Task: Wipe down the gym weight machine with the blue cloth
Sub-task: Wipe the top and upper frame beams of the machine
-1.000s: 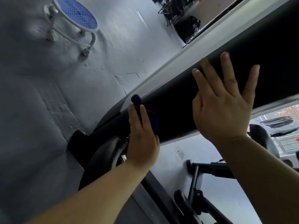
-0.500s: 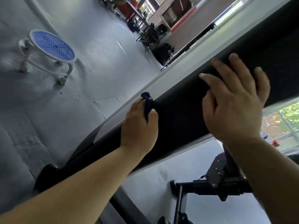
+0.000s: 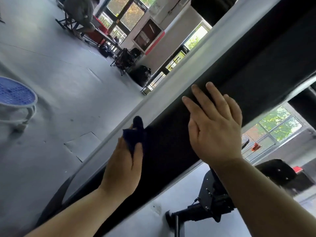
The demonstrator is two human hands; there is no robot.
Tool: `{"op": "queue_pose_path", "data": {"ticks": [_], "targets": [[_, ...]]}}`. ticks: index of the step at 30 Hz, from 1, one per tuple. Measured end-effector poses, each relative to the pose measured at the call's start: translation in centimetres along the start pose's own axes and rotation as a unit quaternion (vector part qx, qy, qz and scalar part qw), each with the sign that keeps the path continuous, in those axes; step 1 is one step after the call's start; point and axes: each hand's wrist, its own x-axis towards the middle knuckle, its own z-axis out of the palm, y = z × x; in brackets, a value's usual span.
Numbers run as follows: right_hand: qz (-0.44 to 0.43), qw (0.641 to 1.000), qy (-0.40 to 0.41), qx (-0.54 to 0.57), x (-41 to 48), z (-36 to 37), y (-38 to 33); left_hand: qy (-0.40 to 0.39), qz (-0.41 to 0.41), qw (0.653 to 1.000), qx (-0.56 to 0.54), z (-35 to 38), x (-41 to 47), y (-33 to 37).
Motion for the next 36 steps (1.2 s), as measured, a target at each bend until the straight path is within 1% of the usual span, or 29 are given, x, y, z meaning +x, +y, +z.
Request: {"op": "queue_pose_path", "data": {"ticks": [2, 3, 5, 7, 8, 10, 12, 14, 16, 18, 20, 22, 23, 25, 28, 29, 30, 31, 33, 34, 35, 36], "targets": [[0.009, 1.0, 0.009, -0.015, 0.0, 0.2, -0.2, 0.026, -0.044, 0.999, -0.016, 0.5, 1.8, 1.7], [0.014, 1.0, 0.016, -0.02, 0.0, 0.3, -0.4, 0.027, -0.044, 0.998, -0.024, 1.0, 3.3, 3.2], [0.025, 0.999, 0.034, -0.023, 0.0, 0.4, -0.4, -0.001, -0.001, 1.0, -0.031, 2.2, 6.3, 6.3], [0.031, 0.998, 0.048, -0.015, 0.1, 0.6, -0.4, -0.016, 0.057, 0.997, -0.049, 2.7, 7.4, 7.9], [0.031, 0.998, 0.052, -0.014, 0.1, 0.6, -0.5, -0.018, 0.077, 0.995, -0.058, 2.5, 7.1, 7.6], [0.027, 0.998, 0.052, -0.018, 0.0, 0.8, -0.4, -0.028, 0.086, 0.994, -0.056, 1.7, 4.6, 5.0], [0.022, 0.998, 0.047, -0.03, -0.1, 1.0, -0.4, -0.027, 0.065, 0.997, -0.031, 0.5, 1.9, 2.0], [0.018, 0.998, 0.041, -0.038, -0.1, 1.0, -0.5, -0.01, 0.026, 0.999, -0.023, -0.2, 1.2, 1.0], [0.019, 0.998, 0.036, -0.04, 0.1, 1.0, -0.7, 0.008, -0.018, 0.999, -0.045, 0.2, 2.9, 2.8], [0.025, 0.998, 0.033, -0.043, 0.0, 0.9, -0.9, 0.013, -0.028, 0.999, -0.036, 1.4, 5.4, 5.2], [0.029, 0.998, 0.037, -0.044, -0.2, 0.9, -1.0, 0.018, 0.025, 0.999, -0.029, 2.2, 6.5, 6.8], [0.028, 0.998, 0.04, -0.041, -0.3, 0.9, -0.9, 0.009, 0.077, 0.996, -0.03, 2.1, 5.9, 5.9], [0.029, 0.998, 0.04, -0.04, -0.3, 1.0, -0.9, 0.009, 0.088, 0.996, -0.032, 1.7, 5.0, 4.8], [0.032, 0.998, 0.044, -0.043, -0.2, 1.1, -0.9, 0.001, 0.06, 0.998, -0.036, 0.7, 3.0, 2.5], [0.033, 0.997, 0.049, -0.052, -0.2, 1.3, -1.1, 0.004, -0.05, 0.996, -0.075, 0.1, 1.8, 1.1], [0.035, 0.997, 0.049, -0.054, -0.3, 1.4, -1.2, 0.009, -0.07, 0.995, -0.075, 0.3, 2.3, 1.4], [0.037, 0.997, 0.048, -0.054, -0.3, 1.4, -1.3, 0.015, -0.069, 0.995, -0.067, 0.6, 3.0, 2.1], [0.041, 0.997, 0.043, -0.052, -0.4, 1.4, -1.5, 0.018, -0.043, 0.997, -0.058, 0.9, 3.8, 3.3], [0.052, 0.997, 0.028, -0.046, -0.5, 1.2, -1.8, 0.009, 0.055, 0.997, -0.048, 1.4, 5.0, 4.8], [0.058, 0.997, 0.019, -0.043, -0.5, 1.1, -2.0, 0.002, 0.094, 0.995, -0.043, 1.7, 5.2, 4.4], [0.063, 0.997, 0.011, -0.04, -0.5, 1.1, -2.2, -0.002, 0.107, 0.994, -0.037, 1.8, 5.1, 3.6], [0.067, 0.997, 0.003, -0.037, -0.6, 1.0, -2.5, 0.002, 0.098, 0.995, -0.035, 1.5, 4.4, 2.4]]}}
